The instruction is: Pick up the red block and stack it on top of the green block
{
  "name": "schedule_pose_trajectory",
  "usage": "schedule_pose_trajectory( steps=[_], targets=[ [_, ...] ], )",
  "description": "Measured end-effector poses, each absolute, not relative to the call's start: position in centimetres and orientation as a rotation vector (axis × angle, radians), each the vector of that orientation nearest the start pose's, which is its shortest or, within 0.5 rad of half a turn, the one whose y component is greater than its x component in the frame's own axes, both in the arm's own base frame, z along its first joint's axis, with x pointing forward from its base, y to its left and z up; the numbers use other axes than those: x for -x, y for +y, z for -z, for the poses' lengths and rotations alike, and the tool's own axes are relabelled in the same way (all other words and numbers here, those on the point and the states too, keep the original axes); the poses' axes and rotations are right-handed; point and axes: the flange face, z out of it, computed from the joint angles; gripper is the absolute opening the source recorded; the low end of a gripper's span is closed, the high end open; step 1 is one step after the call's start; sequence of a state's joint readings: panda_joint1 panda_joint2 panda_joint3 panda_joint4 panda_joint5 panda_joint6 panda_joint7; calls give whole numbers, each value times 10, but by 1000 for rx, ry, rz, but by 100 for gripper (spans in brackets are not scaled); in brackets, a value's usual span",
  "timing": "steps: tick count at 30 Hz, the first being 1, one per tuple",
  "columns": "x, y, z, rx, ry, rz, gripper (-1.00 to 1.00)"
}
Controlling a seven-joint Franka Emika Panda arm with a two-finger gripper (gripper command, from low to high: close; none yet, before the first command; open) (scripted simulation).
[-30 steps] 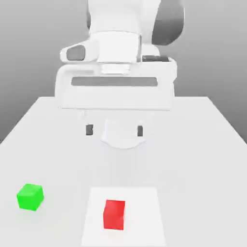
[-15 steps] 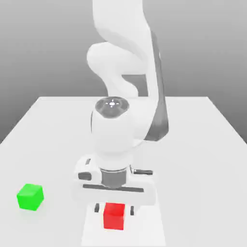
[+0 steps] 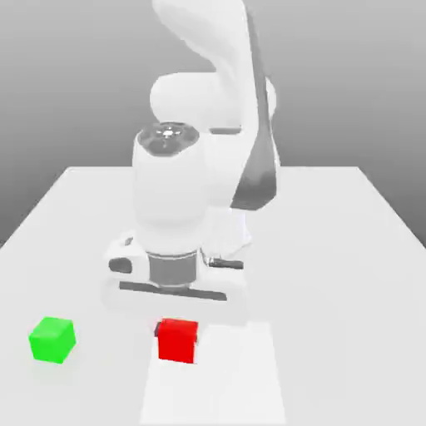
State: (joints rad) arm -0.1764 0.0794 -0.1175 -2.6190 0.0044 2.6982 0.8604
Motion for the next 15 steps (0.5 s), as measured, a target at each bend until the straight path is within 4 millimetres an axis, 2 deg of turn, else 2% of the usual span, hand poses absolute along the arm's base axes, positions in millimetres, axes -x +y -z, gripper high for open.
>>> schedule_pose_trajectory(
  steps=[3, 6, 8, 11, 12, 15],
  targets=[
    [-389, -201, -234, 2449, 1978, 3, -100],
    [-354, -261, -242, 2260, 2184, 2, -100],
    [-353, -265, -229, 2245, 2196, 1, -100],
    [-353, -265, -195, 2243, 2198, 1, -100],
    [-353, -265, -186, 2243, 2199, 1, 100],
    [-353, -265, -186, 2243, 2199, 1, 100]
  ],
)
